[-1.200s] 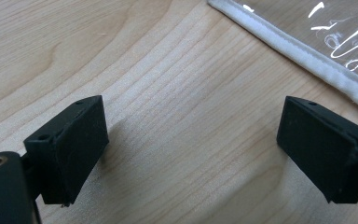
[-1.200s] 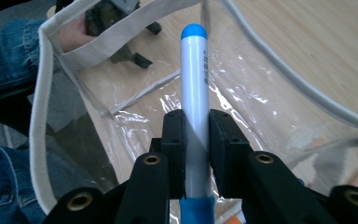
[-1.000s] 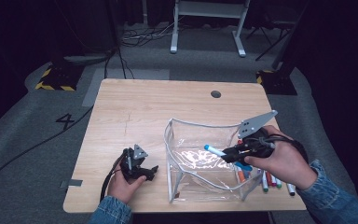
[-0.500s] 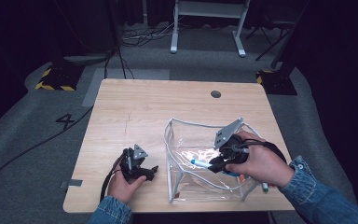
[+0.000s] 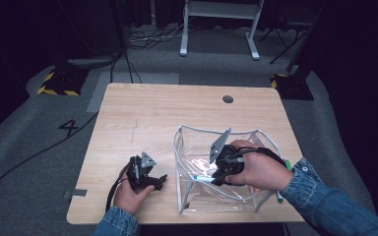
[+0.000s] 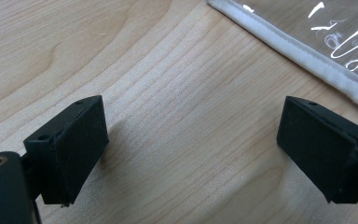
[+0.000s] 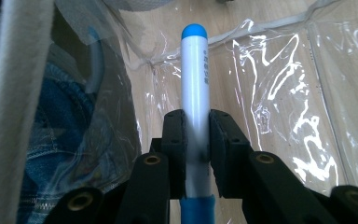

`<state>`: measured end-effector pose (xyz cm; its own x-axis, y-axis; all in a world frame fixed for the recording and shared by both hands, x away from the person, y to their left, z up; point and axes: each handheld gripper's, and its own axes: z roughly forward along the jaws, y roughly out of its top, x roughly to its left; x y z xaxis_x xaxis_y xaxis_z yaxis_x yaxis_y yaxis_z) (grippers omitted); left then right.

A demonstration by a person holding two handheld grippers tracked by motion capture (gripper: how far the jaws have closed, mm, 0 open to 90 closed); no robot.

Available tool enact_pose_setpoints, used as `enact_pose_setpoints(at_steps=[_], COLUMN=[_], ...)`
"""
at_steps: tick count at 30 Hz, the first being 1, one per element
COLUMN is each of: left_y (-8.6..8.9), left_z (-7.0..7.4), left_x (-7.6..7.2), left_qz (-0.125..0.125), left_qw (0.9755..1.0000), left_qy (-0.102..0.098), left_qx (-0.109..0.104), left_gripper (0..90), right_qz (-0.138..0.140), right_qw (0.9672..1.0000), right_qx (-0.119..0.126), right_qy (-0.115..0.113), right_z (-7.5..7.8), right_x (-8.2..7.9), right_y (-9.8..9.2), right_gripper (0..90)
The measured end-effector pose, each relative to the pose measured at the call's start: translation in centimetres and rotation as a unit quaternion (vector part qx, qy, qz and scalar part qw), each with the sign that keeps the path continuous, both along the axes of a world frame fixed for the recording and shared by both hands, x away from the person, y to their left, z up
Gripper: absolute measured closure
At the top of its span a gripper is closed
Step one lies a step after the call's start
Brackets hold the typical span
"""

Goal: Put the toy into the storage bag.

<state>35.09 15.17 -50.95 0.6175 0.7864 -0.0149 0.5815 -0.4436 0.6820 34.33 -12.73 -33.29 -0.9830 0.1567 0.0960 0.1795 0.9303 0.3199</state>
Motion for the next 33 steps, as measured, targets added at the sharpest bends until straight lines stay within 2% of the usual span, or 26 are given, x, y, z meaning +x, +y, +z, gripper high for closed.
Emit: enact_pose_setpoints(at_steps=[1, 3, 7, 11, 13, 19, 20, 22, 27, 28, 32, 33], left_y=[0.0, 0.0, 0.0, 0.0, 0.0, 0.0, 0.0, 0.0, 0.0, 0.0, 0.0, 0.0], left_z=[0.0, 0.0, 0.0, 0.0, 0.0, 0.0, 0.0, 0.0, 0.0, 0.0, 0.0, 0.0], left_x=[0.0, 0.0, 0.1, 0.1, 0.1, 0.1, 0.1, 0.1, 0.1, 0.1, 0.1, 0.1], left_qz=[-0.002, -0.002, -0.004, -0.004, -0.004, -0.005, -0.004, -0.005, -0.005, -0.004, -0.004, -0.004], left_qw=[1.0, 1.0, 1.0, 1.0, 1.0, 1.0, 1.0, 1.0, 1.0, 1.0, 1.0, 1.0], left_qy=[0.0, 0.0, 0.0, 0.0, -0.001, 0.0, 0.0, 0.0, 0.0, 0.0, -0.001, 0.0], left_qx=[-0.001, -0.002, -0.002, -0.002, -0.001, -0.001, 0.0, -0.001, -0.001, -0.001, -0.001, 0.0], left_gripper=[8.8, 8.8, 8.8, 8.8, 8.8, 8.7, 8.7, 8.7, 8.7, 8.7, 8.8, 8.7], right_qz=[0.004, 0.003, 0.008, 0.009, 0.014, 0.017, 0.017, 0.017, 0.022, 0.025, 0.023, 0.02], right_qw=[1.0, 0.9999, 0.9993, 0.9987, 0.9977, 0.9957, 0.9957, 0.994, 0.9924, 0.9902, 0.9889, 0.9885], right_qx=[-0.005, -0.008, -0.03, -0.041, -0.053, -0.072, -0.072, -0.089, -0.099, -0.115, -0.12, -0.12], right_qy=[0.005, 0.006, 0.019, 0.027, 0.04, 0.055, 0.055, 0.061, 0.07, 0.075, 0.084, 0.09], right_z=[-0.6, -0.7, -2.4, -3.4, -4.3, -6.0, -6.0, -6.4, -7.0, -7.3, -7.6, -7.6], right_x=[0.2, 0.2, 0.6, 0.8, 1.0, 1.3, 1.3, 1.3, 1.1, 1.0, 0.9, 0.8], right_y=[0.3, 0.3, 0.9, 1.1, 1.4, 1.7, 1.7, 1.9, 2.0, 2.0, 1.9, 1.8], right_gripper=[77.0, 77.0, 77.0, 77.0, 76.9, 76.9, 76.9, 76.8, 76.8, 76.7, 76.6, 72.7])
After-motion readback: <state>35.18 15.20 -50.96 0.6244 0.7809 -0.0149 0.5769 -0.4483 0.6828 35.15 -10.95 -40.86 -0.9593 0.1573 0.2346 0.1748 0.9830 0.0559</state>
